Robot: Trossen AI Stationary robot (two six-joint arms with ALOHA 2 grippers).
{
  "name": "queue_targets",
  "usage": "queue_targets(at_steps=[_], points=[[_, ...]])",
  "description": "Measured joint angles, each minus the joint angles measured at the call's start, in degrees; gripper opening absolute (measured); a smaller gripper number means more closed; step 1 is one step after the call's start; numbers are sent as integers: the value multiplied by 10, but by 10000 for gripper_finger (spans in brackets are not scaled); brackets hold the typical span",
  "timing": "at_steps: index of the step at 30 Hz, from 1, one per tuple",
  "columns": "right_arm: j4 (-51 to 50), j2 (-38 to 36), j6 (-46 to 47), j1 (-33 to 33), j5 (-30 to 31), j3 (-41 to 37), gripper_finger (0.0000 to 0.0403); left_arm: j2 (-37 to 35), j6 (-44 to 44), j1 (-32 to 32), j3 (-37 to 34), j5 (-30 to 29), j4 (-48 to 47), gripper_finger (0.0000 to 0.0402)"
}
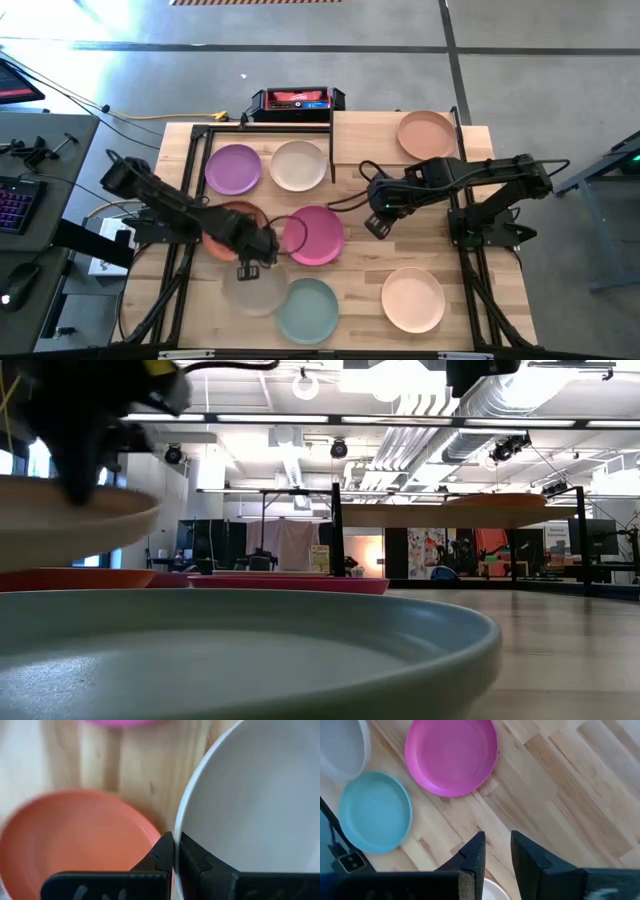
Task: Place and stack plates onto a shelf
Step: Stack the gray plate on top of the light orange plate on the shelf
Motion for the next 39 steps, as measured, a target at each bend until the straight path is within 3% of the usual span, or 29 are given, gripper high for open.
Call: queue_targets(at_steps=[12, 19, 30, 39], points=[[-20, 0, -90, 0, -1, 0, 71, 0, -19, 119, 87, -58, 5, 1], [-17, 0, -97, 0, 14, 0, 72, 0, -46, 170, 123, -96, 25, 1], [52, 0, -67, -3, 77, 0, 119, 0, -35, 202, 136, -113, 158, 1], [91, 15, -24, -16, 81, 0, 122, 0, -34, 220, 136, -123, 178, 1]])
